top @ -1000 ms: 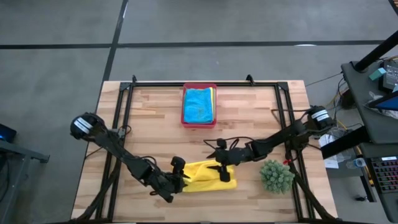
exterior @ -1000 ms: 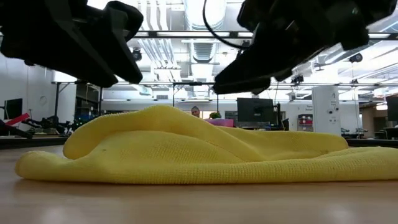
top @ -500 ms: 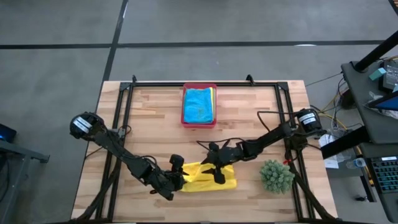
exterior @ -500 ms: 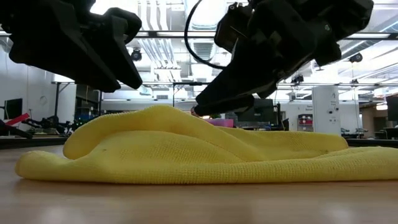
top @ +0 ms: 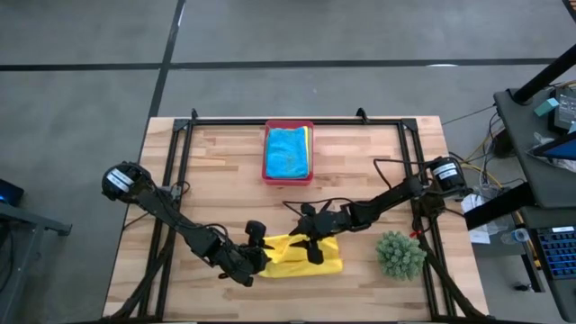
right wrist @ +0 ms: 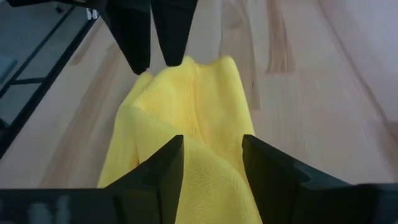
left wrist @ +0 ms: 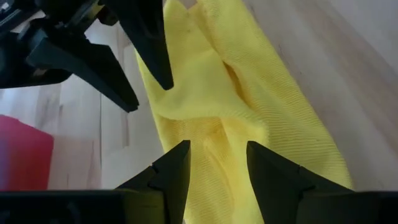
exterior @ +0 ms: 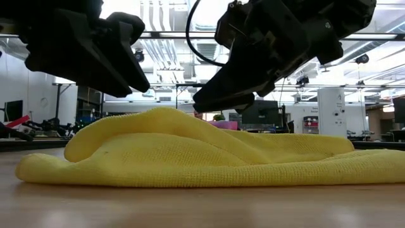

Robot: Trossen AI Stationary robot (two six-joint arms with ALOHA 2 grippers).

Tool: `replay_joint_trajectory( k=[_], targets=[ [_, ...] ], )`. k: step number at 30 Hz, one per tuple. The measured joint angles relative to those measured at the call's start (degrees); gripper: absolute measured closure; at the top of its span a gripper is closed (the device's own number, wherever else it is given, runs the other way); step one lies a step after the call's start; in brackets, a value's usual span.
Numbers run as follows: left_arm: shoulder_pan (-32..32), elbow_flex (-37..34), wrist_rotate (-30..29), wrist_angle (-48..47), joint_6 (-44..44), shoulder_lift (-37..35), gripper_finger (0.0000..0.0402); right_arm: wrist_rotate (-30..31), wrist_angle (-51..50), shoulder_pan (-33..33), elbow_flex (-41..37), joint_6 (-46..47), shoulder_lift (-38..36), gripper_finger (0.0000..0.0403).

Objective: Fold microfiber towels
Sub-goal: Fold the yellow towel

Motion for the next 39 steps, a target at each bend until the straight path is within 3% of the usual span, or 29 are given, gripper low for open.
replay_joint_trajectory(
  k=[9,15,21,32,39],
  targets=[
    [0.0,-0.7,-0.1,0.1,-2.8,0.0,0.0259,-1.1,7.7,0.0,-0.1,-1.4,6.1,0.0255],
    [0.0,-1.1,-0.1,0.0,-6.3,0.0,0.0259,-10.8,9.1,0.2,0.5,-3.6,6.1,0.0265],
    [0.1,-1.1,-0.1,0.0,-6.0,0.0,0.0259,-16.9,8.0,1.2,0.8,-4.6,3.4,0.0305],
    [1.3,-2.0,-0.2,0.7,-10.4,0.0,0.0259,-17.0,6.4,2.3,0.8,-5.0,3.0,0.0359],
    [1.4,-5.5,-0.2,9.6,-10.6,0.0,0.0259,-12.8,0.0,2.1,0.7,-6.4,-0.8,0.0367]
  ],
)
